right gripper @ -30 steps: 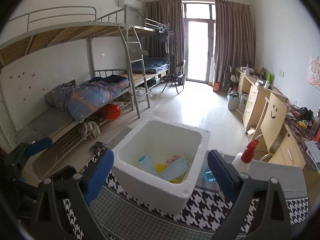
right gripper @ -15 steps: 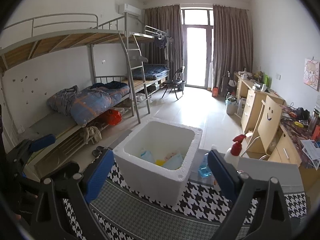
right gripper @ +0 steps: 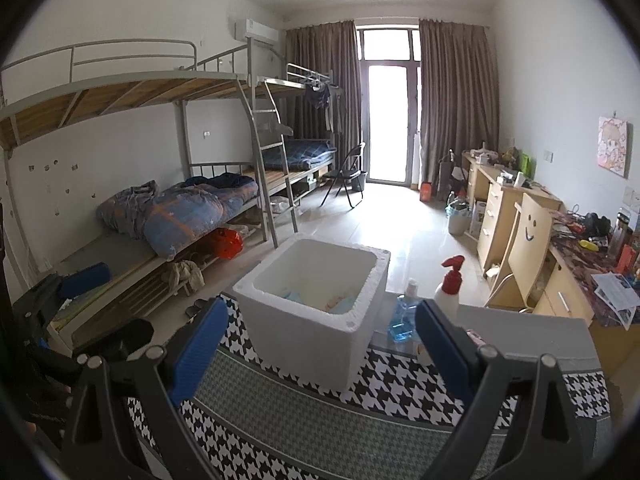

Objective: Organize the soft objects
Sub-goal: 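Move both tools back from the foam box toward the table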

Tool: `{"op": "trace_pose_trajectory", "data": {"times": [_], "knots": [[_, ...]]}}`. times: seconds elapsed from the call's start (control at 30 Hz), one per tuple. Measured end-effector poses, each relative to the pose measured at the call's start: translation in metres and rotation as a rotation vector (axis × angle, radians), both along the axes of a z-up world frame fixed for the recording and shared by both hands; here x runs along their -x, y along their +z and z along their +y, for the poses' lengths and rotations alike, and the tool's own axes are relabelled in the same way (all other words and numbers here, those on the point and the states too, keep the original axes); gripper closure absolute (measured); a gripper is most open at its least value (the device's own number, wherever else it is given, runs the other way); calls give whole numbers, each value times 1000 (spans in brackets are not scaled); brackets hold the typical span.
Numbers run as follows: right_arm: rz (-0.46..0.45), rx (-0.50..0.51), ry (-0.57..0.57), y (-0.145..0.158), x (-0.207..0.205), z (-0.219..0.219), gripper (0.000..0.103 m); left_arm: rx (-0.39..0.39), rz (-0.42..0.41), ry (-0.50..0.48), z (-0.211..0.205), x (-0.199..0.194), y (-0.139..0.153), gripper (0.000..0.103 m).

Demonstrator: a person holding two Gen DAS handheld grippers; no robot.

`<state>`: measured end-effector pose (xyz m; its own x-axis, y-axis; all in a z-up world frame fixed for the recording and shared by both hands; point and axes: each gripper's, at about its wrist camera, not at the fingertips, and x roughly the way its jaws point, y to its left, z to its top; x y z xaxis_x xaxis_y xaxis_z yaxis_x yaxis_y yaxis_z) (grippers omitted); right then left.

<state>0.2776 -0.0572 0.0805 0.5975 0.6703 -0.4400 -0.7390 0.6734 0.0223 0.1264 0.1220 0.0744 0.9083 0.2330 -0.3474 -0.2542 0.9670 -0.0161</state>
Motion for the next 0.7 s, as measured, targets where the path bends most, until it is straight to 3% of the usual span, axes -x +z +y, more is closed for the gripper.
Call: {"op": "trace_pose_trajectory", "data": {"times": [0.7], "knots": [[7, -42, -26, -13, 17, -36, 5, 6, -9, -45, -24, 13, -12, 1]]}}
